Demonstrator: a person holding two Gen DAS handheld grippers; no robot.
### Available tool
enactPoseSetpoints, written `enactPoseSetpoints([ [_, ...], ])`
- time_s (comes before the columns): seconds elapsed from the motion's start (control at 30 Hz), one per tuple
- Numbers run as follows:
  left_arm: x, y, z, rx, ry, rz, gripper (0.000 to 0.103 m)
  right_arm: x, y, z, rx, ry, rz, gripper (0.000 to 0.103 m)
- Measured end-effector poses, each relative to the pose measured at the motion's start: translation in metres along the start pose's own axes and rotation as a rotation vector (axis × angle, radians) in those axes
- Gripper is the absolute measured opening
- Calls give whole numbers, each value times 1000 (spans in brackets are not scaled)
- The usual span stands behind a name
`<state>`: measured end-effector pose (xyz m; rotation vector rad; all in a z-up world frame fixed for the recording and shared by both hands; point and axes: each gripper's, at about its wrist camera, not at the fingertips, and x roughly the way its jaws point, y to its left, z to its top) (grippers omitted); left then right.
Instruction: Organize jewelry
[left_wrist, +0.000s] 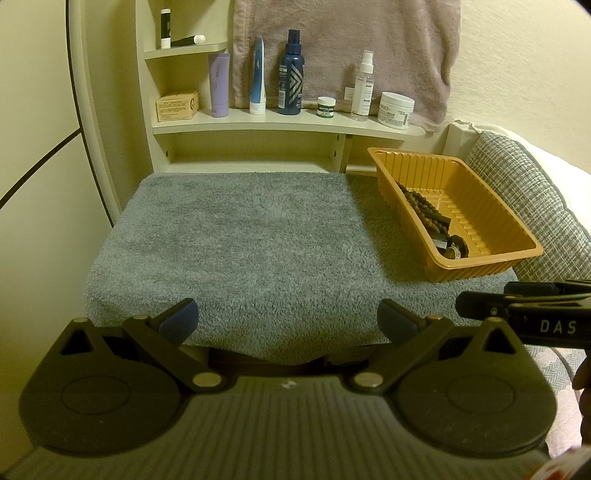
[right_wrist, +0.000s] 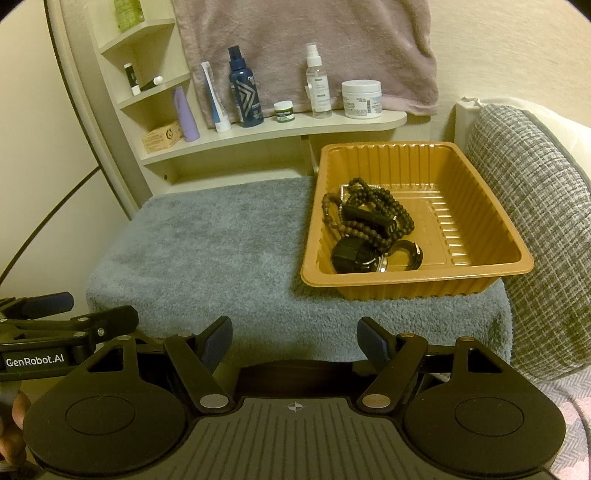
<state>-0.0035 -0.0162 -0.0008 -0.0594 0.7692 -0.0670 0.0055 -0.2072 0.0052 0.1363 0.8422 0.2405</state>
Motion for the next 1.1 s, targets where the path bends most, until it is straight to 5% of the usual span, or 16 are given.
enactPoseSetpoints([
  [1.1, -1, -1, 2, -1, -9, 4, 102, 0, 2, 2, -2, 0, 1, 74],
])
